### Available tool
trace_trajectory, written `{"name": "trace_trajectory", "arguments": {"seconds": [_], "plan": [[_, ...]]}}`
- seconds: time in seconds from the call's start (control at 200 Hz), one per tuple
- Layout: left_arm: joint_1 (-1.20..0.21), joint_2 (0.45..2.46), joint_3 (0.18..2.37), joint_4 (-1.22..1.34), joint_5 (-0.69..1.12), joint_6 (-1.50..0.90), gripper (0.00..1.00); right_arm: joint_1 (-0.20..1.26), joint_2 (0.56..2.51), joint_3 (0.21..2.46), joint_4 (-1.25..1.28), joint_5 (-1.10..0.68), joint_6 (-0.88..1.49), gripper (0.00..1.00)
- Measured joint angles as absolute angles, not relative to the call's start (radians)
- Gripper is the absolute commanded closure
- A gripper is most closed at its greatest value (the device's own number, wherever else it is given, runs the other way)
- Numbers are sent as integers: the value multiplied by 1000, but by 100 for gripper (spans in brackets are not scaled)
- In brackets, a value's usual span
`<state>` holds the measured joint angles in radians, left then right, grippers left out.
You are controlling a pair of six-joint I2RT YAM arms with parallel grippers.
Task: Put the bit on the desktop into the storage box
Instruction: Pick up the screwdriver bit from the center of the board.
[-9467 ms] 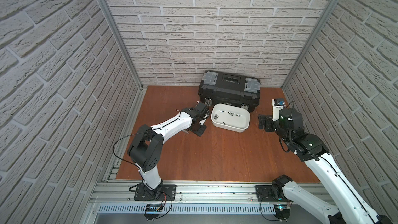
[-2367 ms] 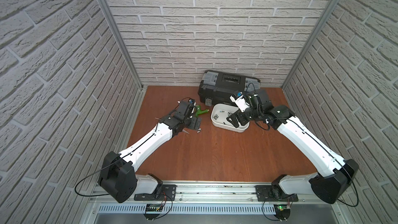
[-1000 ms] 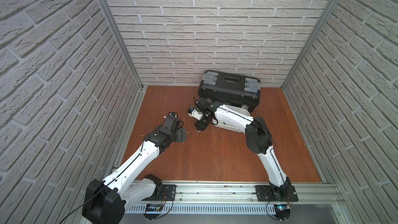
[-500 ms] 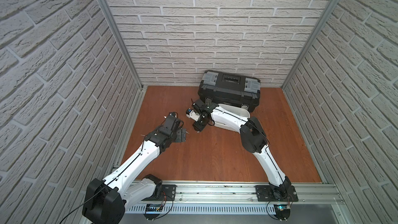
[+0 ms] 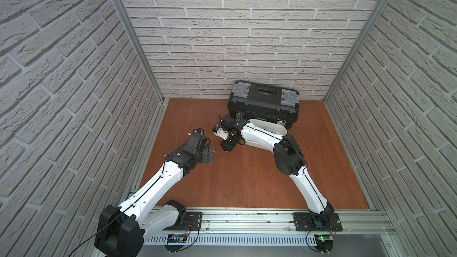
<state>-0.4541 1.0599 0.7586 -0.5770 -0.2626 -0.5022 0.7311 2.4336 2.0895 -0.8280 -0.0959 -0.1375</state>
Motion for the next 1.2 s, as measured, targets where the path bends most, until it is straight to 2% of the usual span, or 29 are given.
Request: {"name": "trace_trajectory", "arguments": {"seconds": [0.3, 0.985, 1.2], "plan": [[-454, 1060, 759, -577, -265, -502, 2, 737, 2445, 2100, -831, -57, -138, 53], [-453, 1060, 759, -579, -266, -502, 2, 746, 2446, 2103, -834, 35, -137, 85], [-451, 1060, 759, -581, -266, -502, 2, 747, 2446, 2110, -835, 61, -134, 90]]}}
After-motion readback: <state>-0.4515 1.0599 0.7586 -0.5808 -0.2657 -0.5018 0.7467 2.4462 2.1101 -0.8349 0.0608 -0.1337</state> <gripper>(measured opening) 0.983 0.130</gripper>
